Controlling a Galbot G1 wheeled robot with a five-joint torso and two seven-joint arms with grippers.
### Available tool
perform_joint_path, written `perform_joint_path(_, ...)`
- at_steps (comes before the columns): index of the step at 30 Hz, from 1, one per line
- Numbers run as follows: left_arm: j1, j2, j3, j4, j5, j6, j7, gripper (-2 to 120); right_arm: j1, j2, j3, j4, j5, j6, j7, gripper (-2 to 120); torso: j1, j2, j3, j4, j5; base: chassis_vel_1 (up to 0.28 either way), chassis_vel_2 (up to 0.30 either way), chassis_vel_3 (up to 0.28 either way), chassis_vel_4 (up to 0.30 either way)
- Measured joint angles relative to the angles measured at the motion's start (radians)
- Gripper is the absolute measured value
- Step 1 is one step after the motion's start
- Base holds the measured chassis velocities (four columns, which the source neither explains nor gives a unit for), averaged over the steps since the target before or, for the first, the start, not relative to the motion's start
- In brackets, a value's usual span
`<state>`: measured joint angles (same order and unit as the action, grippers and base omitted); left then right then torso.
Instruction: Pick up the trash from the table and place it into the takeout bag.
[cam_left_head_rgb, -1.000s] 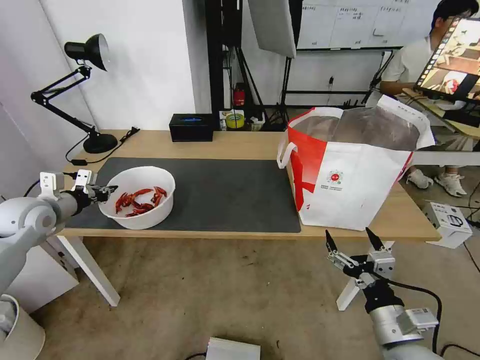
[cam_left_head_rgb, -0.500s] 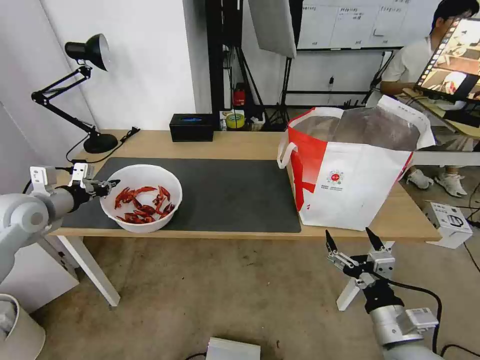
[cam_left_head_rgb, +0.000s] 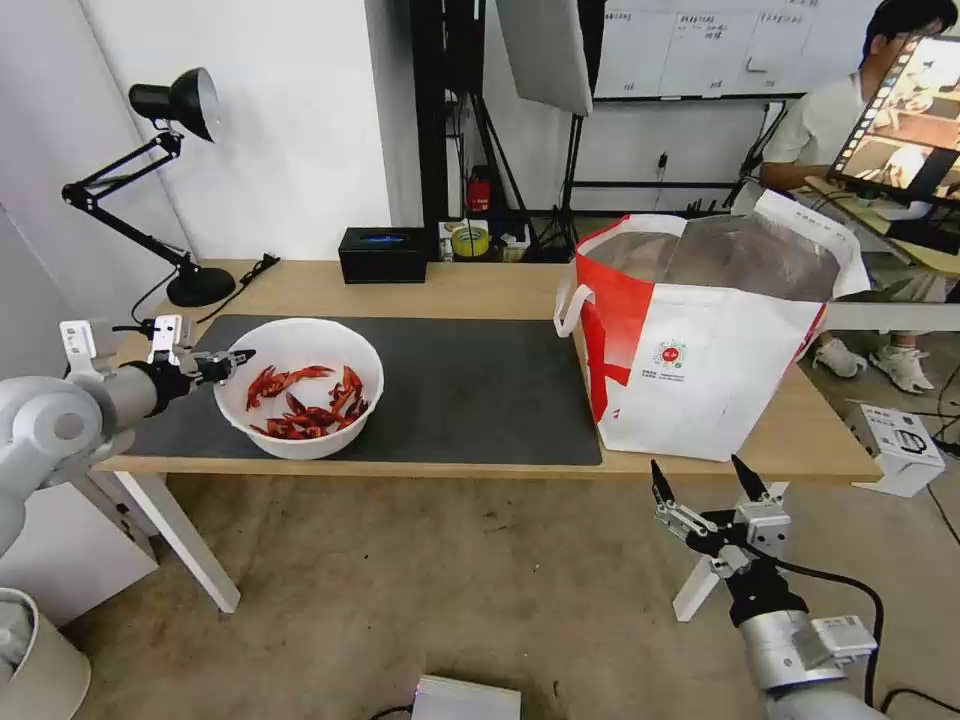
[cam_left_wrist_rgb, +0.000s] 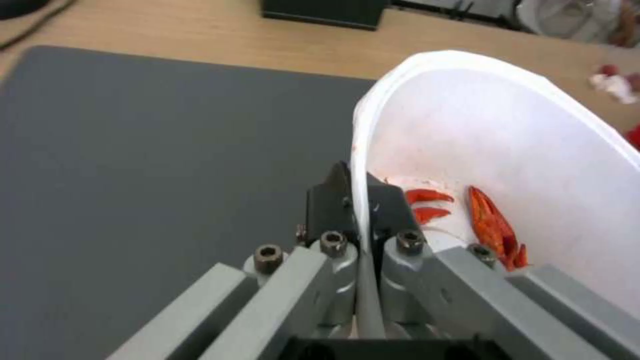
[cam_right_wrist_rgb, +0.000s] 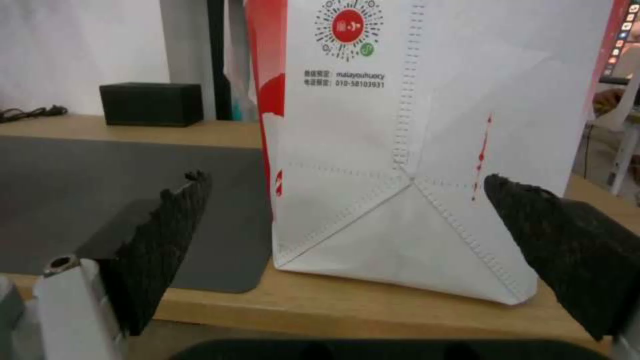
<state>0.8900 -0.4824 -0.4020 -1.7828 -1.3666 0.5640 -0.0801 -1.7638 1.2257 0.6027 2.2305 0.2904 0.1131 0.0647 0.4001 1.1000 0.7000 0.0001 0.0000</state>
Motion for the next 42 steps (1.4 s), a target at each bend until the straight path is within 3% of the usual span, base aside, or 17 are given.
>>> perform_joint_path(7,-0.067,-0.025,0.065,-0.070,-0.058,0.005,-0.034,0,0.000,0.000,0.000,0.000,0.000,0.000,0.000,100,0.000,0.000,0.000,0.0000,0.0000,0.000,0.000,0.000,0.000)
perform_joint_path(16,-0.191,-0.077,0.180,-0.096,-0.084,0.005,-0.057,0,0.000,0.000,0.000,0.000,0.000,0.000,0.000,100,0.000,0.000,0.000,-0.0002,0.0001,0.000,0.000,0.000,0.000)
perform_joint_path(26,-0.328,-0.188,0.331,-0.161,-0.101,0.006,-0.097,0,0.000,0.000,0.000,0.000,0.000,0.000,0.000,100,0.000,0.000,0.000,-0.0002,0.0001,0.000,0.000,0.000,0.000)
perform_joint_path(42,-0.512,-0.230,0.454,-0.212,-0.212,-0.001,-0.153,0,0.000,0.000,0.000,0.000,0.000,0.000,0.000,100,0.000,0.000,0.000,-0.0002,0.0001,0.000,0.000,0.000,0.000)
